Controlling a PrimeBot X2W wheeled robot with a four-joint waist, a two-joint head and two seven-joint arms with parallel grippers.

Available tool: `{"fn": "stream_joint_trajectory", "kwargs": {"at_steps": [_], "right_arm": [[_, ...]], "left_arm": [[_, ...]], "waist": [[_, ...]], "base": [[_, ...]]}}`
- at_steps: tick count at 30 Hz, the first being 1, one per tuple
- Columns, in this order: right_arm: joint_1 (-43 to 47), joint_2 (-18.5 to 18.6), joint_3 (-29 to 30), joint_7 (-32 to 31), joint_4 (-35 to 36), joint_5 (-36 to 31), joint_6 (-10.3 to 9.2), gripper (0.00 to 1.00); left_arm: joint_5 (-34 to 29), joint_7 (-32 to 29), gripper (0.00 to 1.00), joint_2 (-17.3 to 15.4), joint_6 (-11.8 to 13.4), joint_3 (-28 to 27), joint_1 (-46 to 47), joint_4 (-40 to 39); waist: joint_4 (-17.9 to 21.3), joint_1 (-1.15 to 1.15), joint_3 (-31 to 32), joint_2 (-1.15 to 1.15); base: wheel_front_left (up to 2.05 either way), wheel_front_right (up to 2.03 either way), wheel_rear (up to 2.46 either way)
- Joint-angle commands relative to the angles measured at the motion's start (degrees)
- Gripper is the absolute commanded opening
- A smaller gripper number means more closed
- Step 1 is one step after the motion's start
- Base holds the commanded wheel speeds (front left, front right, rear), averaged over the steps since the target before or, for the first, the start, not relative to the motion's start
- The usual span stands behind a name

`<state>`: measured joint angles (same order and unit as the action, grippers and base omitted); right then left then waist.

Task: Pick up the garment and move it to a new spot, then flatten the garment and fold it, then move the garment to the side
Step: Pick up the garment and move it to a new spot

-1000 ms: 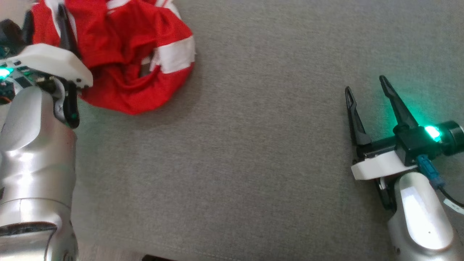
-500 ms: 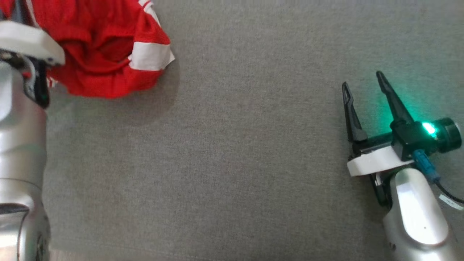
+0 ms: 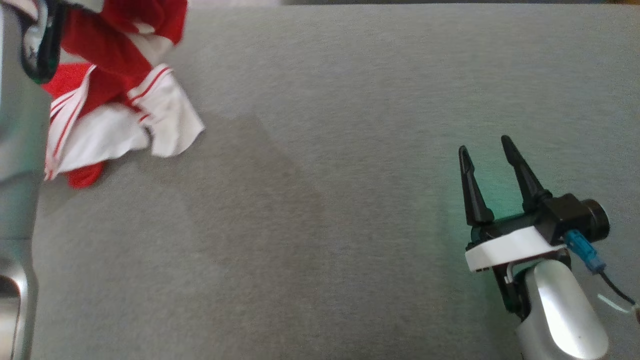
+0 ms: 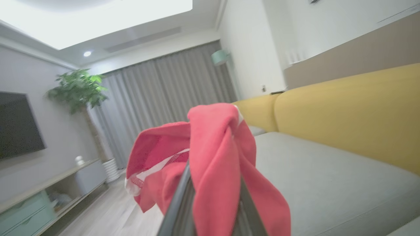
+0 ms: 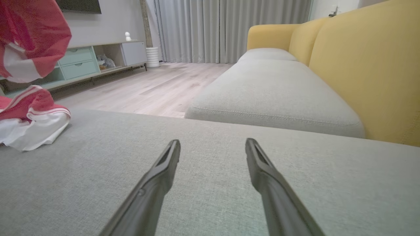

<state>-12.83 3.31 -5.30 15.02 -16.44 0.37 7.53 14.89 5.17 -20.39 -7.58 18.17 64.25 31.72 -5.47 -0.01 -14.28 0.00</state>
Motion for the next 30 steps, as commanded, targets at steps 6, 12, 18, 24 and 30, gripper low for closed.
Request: {"fn": "stream_joint_trajectory", "kwargs": {"at_steps": [6,12,18,24,30], "right_arm": [[1.7,-0.4,-2.4,0.0,2.1,3.5,-0.04,1.0],[2.2,-0.4,-3.2,0.0,2.7,5.9,-0.04,1.0],[2.1,-0.4,-4.0,0.0,3.3,7.7,-0.04,1.0],[1.2,-0.4,-5.2,0.0,3.7,9.5,-0.04,1.0],[0.6,-0.4,-5.1,0.0,3.6,9.9,-0.04,1.0]], "left_arm": [[5.9,-5.7,0.0,-5.5,0.1,4.0,4.2,-13.0],[10.8,-9.4,0.0,-5.0,0.1,7.6,3.3,-18.3],[17.1,-10.5,0.0,-0.4,0.1,14.1,-1.4,-21.4],[16.8,-7.9,0.0,3.0,0.1,23.6,-8.3,-17.1],[11.9,1.3,0.48,7.4,0.1,34.4,-14.4,-5.5]], "waist": [[10.5,0.01,4.8,0.0],[18.1,0.01,4.7,0.0],[23.7,0.01,1.5,0.0],[26.7,0.01,-3.2,0.0],[25.9,0.01,-6.4,0.0]], "base": [[0.0,0.0,0.0],[0.0,0.0,0.0],[0.0,0.0,0.0],[0.0,0.0,0.0],[0.0,0.0,0.0]]}}
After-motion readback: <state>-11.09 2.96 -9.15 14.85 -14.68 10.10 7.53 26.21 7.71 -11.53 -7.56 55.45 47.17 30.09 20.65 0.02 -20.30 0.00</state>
